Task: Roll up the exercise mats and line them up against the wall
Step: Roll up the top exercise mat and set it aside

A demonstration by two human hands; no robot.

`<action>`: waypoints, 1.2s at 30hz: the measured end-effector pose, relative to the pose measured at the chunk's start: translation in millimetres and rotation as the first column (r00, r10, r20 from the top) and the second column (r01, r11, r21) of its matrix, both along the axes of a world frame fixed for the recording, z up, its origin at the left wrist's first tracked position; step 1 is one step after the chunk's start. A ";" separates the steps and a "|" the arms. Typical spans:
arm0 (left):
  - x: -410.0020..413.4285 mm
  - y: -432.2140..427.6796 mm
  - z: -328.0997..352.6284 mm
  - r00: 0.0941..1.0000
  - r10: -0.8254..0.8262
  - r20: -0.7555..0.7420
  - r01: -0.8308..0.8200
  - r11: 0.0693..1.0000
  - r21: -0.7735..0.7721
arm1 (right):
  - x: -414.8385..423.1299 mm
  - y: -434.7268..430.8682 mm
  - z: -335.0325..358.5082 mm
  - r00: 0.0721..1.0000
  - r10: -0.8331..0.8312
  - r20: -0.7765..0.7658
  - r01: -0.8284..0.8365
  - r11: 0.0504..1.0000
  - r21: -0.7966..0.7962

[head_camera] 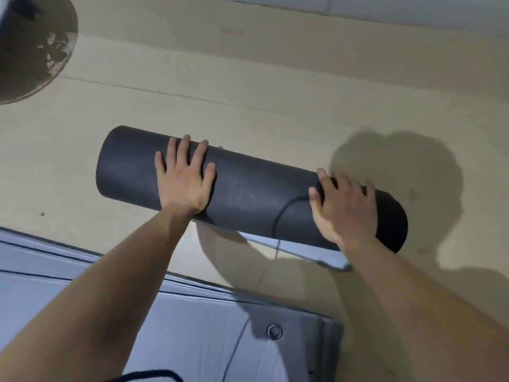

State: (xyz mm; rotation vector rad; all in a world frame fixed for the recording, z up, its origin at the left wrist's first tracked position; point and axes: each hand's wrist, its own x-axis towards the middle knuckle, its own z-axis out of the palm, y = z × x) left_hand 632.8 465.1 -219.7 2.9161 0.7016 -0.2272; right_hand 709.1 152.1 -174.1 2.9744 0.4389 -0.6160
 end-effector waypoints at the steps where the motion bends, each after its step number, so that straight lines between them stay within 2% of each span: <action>1: 0.4 -0.6 2.6 0.999 0.035 -0.023 -0.034 0.999 0.015 | -1.7 -0.4 -9.8 1.000 0.008 0.008 -0.008 1.000 0.017; 3: 8.5 -30.6 13.6 0.992 0.096 -0.078 -0.097 0.995 -0.002 | -1.0 -0.4 -22.1 1.000 0.011 0.023 -0.013 0.998 0.063; 4: 15.0 -59.8 17.0 0.995 0.050 -0.091 -0.053 0.998 -0.035 | -0.5 -2.2 -25.2 1.000 0.014 0.024 -0.016 0.997 0.079; 6: 24.2 -129.8 16.5 0.986 -0.150 -0.077 0.144 0.987 -0.074 | 2.9 -5.4 -30.6 1.000 0.021 0.024 -0.023 0.994 0.108; 8: 33.7 -166.1 10.7 0.979 -0.200 -0.050 0.193 0.975 -0.107 | 7.3 -8.6 -28.2 0.999 0.046 0.002 -0.046 0.991 0.128; 10: 34.3 -166.7 2.2 0.985 -0.164 -0.050 0.160 0.984 -0.077 | 6.5 -23.0 -26.2 0.994 0.111 -0.002 -0.110 0.983 0.145; 12: 32.1 -160.2 -4.4 0.986 -0.155 -0.054 0.152 0.987 -0.052 | 0.2 -49.6 -21.5 0.987 0.142 0.076 -0.151 0.980 0.128; 15: 36.4 -165.0 -3.0 0.986 -0.160 -0.052 0.158 0.987 -0.042 | -8.5 -74.9 -29.3 0.981 0.122 0.154 -0.135 0.988 0.078; 19: 34.2 -186.4 4.6 0.989 -0.142 -0.029 0.142 0.990 0.007 | 0.3 -74.7 -51.0 0.987 0.100 0.125 -0.117 0.984 0.133; 23: 25.7 -214.2 1.8 0.993 -0.118 -0.010 0.118 0.992 -0.038 | -1.0 -78.7 -57.8 0.980 0.109 0.170 -0.136 0.978 0.158; 28: 30.7 -213.6 -6.9 0.995 -0.086 -0.040 0.086 0.996 -0.004 | -0.1 -80.3 -64.6 0.973 0.130 0.189 -0.163 0.971 0.175; 36: 28.2 -225.5 -7.5 0.999 -0.027 -0.027 0.029 0.996 0.083 | -2.3 -86.4 -75.9 0.935 0.127 0.332 -0.220 0.941 0.258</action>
